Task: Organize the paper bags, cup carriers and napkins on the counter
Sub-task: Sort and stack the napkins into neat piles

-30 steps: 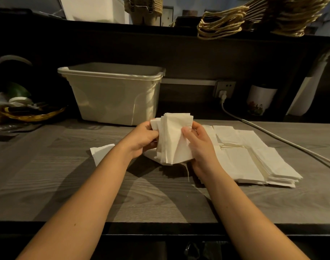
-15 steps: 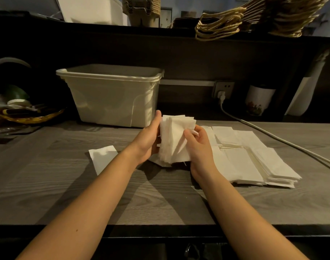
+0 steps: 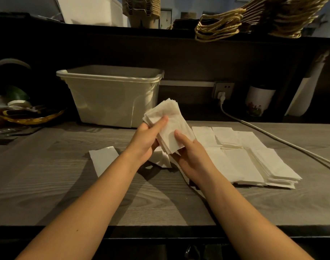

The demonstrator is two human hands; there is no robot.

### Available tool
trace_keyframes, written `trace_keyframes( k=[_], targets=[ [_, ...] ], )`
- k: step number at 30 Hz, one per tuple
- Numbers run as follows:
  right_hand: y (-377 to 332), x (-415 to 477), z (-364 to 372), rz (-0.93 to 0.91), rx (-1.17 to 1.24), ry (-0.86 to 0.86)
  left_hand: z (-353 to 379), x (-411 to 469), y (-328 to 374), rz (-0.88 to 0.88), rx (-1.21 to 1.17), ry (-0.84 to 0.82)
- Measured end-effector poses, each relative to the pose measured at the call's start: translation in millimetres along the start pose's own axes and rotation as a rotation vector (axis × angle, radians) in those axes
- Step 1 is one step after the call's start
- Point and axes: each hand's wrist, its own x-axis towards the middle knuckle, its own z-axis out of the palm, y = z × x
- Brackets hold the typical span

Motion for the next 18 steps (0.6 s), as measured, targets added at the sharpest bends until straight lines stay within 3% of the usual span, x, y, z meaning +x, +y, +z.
trace_keyframes(
  k=[3, 6, 10, 18],
  targets=[
    [0.9, 0.9, -2.1, -0.148, -0.105, -0.02, -10.7, 1.7, 3.9, 0.154, 0.353, 0.006],
    [2.8, -1.5, -3.8, -0.404, -0.605, 0.094, -22.9, 3.9, 10.2, 0.321, 0.714, 0.001],
    [6.8, 0.1, -4.2, -0.497, -0.911, 0.124, -27.0, 7.1, 7.2, 0.29, 0.729, -0.03],
    [10.8, 2.0, -4.3, -0.392, -0.94, 0.148, -20.5, 17.2, -16.7, 0.103, 0.501, 0.135]
  ],
)
